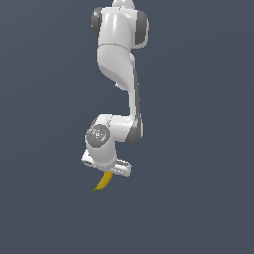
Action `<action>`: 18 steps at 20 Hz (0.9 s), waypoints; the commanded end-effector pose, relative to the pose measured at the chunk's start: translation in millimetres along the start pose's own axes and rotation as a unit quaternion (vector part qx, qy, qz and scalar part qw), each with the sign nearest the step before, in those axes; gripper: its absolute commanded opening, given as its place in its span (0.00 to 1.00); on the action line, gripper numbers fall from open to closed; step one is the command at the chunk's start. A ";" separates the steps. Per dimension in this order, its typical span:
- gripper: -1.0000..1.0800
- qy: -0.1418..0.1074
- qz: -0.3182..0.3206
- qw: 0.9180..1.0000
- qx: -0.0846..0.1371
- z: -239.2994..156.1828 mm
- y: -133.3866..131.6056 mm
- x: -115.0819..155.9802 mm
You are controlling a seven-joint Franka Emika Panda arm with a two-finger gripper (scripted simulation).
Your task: Pick up the object and move it to a goal position.
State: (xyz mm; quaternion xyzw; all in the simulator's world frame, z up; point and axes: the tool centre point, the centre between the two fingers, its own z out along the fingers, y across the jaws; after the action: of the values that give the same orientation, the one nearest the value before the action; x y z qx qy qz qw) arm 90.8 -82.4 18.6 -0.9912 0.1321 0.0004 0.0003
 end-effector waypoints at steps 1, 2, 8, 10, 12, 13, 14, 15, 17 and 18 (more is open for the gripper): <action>0.00 0.000 0.001 1.000 0.000 -0.2 1.0 0.6; 0.00 0.000 0.001 1.000 0.000 -0.2 1.0 0.6; 0.00 0.000 0.001 1.000 0.000 -0.2 1.0 0.6; 0.00 0.000 0.000 1.000 0.000 -0.3 0.0 0.1; 0.00 0.000 0.000 1.000 0.000 -1.9 -0.3 -0.6; 0.00 0.000 0.000 1.000 0.000 -3.3 -0.6 -1.1; 0.00 0.000 0.000 1.000 0.000 -5.2 -0.9 -1.8; 0.00 0.000 0.000 1.000 0.000 -7.4 -1.3 -2.7; 0.00 0.000 0.000 1.000 0.000 -13.2 -2.3 -5.0; 0.00 0.000 0.000 1.000 0.000 -16.8 -2.9 -6.4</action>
State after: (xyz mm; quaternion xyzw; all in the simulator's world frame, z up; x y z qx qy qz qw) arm 85.8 -79.2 28.9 -0.9912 0.1322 0.0021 0.0002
